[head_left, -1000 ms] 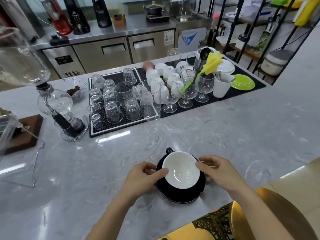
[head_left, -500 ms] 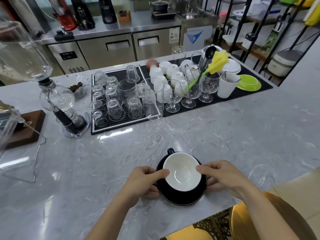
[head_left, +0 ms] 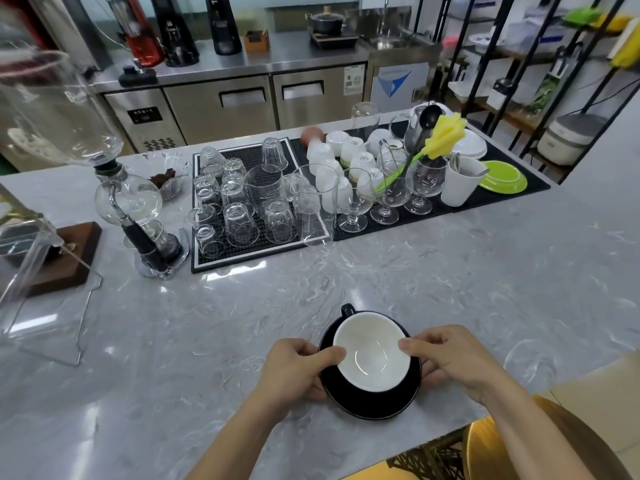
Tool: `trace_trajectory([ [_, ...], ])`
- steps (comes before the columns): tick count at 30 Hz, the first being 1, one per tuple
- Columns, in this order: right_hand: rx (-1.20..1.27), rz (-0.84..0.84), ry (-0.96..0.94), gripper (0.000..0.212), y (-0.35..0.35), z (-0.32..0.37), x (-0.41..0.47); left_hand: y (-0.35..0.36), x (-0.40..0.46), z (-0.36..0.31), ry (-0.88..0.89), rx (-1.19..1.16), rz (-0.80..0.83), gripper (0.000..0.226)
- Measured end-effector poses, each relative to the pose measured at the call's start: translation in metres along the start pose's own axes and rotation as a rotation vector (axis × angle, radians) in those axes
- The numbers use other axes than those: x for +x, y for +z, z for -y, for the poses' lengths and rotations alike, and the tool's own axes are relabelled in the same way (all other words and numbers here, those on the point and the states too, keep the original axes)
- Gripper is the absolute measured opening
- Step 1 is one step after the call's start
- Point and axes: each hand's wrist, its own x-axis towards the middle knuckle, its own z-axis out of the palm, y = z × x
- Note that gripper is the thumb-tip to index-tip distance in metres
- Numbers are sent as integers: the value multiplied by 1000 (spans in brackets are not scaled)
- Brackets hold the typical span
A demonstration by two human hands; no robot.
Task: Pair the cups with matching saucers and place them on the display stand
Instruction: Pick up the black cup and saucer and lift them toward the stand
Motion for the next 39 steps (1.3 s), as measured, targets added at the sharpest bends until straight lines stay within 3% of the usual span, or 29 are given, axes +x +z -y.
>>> trace_trajectory([
  [8,-37,34,-106,28,36,33,-10,-43,-22,-3,97,-63,-109,62],
  [14,-59,85,-196,17,82,63,-20,-91,-48,-7,177,-97,-175,56],
  [21,-83,178,-388,8,149,115,-44,-159,-96,-16,329,-160,-364,51],
  [29,-102,276,-661,43,210,195,-89,-227,-161,-53,578,-188,-537,43],
  [39,-104,315,-953,48,261,274,-136,-289,-226,-100,796,-171,-688,43],
])
